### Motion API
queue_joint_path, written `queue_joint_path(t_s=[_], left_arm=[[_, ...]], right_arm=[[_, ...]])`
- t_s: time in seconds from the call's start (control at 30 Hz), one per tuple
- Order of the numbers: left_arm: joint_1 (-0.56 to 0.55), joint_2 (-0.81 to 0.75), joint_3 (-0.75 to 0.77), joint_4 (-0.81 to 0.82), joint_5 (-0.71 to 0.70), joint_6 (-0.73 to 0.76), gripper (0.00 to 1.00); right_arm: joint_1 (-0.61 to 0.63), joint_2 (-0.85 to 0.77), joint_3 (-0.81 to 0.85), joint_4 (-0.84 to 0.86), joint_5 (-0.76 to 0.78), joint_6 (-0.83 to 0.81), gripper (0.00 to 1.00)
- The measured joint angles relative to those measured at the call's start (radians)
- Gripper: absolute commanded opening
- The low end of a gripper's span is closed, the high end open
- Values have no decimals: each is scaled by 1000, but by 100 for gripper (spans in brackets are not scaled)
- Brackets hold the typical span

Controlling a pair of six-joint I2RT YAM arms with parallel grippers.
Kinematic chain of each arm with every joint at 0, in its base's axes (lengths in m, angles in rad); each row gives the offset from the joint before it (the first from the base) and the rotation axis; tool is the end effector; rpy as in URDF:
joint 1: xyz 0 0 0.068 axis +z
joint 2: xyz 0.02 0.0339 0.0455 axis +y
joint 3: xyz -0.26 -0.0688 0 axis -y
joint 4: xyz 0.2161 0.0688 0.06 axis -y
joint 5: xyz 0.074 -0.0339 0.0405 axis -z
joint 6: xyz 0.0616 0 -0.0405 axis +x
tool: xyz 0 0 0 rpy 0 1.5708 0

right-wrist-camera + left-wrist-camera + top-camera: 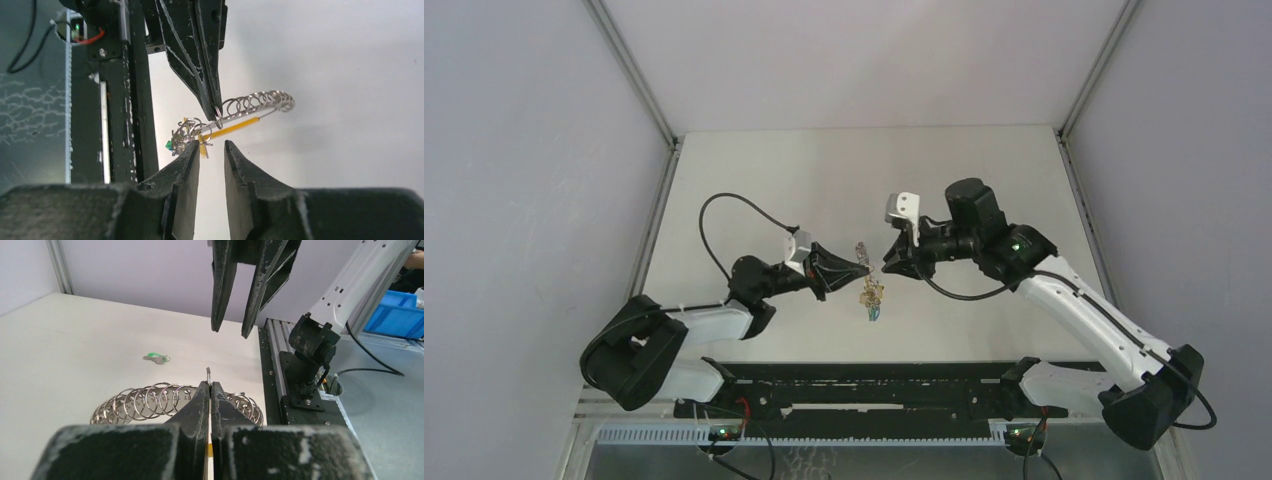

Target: Put the keys on the keyring

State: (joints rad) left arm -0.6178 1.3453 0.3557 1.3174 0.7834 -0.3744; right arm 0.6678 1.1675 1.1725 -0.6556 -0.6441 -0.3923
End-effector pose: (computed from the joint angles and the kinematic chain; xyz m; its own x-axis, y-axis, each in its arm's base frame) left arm 0.1721 -0.1756 0.2571 -0.1050 -0.2433 -0.9643 0.9848 0.1091 -0.1348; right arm 0.1591 0.1726 0.3391 -0.1067 -0.4735 -0.8743 -0.9861 0.1634 0.0318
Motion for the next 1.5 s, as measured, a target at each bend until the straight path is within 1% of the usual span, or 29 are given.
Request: queue_joint_path(t_s=[0.1,0.27,0.6,1.0,1.1,1.27,1.3,1.37,1.43,1.5], left_arm=[[0,-6,0,11,-9,-12,0],[0,-39,0,23,-23,-34,0],[-9,-66,0,42,-33,-57,0],[-18,-66,0,43,-39,-64,0],[-19,-70,0,43,-39,-65,0],[-19,-72,0,43,-39,-69,1],[-20,-72,0,42,-39,-69,4],[-21,-72,0,40,-38,-69,17],[-22,-72,0,43,-40,-69,28],[-23,-73,0,51,-46,-62,35]], right_arm=[[-52,-54,-94,114,-82,54,25],[-83,-60,-208,259,-159,122,24],[-81,-41,-229,415,-249,171,19],[-69,-13,-229,460,-283,173,6],[-69,-11,-229,460,-286,172,0],[-69,-6,-229,457,-299,170,0],[-69,-5,-229,453,-301,168,0],[-68,-3,-222,430,-300,160,0],[-66,4,-194,376,-291,142,0],[-60,17,-141,278,-263,109,0]])
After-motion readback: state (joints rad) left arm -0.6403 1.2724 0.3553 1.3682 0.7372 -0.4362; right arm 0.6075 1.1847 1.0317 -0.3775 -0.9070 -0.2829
